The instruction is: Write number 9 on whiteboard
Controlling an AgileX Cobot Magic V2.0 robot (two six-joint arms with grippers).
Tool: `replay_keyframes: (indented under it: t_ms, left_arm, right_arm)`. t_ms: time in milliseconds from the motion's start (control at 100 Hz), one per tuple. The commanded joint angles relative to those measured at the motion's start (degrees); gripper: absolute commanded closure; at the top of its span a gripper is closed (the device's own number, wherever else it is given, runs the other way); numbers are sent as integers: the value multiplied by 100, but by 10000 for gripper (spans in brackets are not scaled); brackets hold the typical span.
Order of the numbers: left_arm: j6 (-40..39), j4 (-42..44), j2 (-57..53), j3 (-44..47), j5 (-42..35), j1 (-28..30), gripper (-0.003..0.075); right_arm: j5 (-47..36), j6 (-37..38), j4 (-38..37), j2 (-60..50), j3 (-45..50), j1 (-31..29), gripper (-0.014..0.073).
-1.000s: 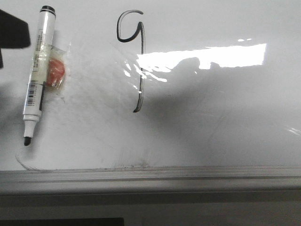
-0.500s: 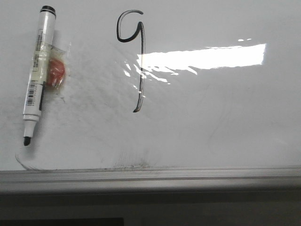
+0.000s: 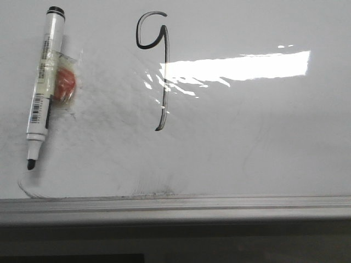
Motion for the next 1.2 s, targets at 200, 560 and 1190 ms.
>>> replay_keyframes:
  t_ms: [200, 560, 1190]
  left_arm:
    - [19, 159, 17, -148, -92, -11, 741]
    - [8, 1053, 17, -64, -988, 67, 741]
    - [-5684, 6867, -1357, 276, 2503, 4615, 741]
  right_arm:
    - [-472, -56, -57, 43, -151, -16, 658]
    - [-472, -56, -57, 43, -151, -16, 658]
    - [-472, -56, -57, 43, -151, -16, 658]
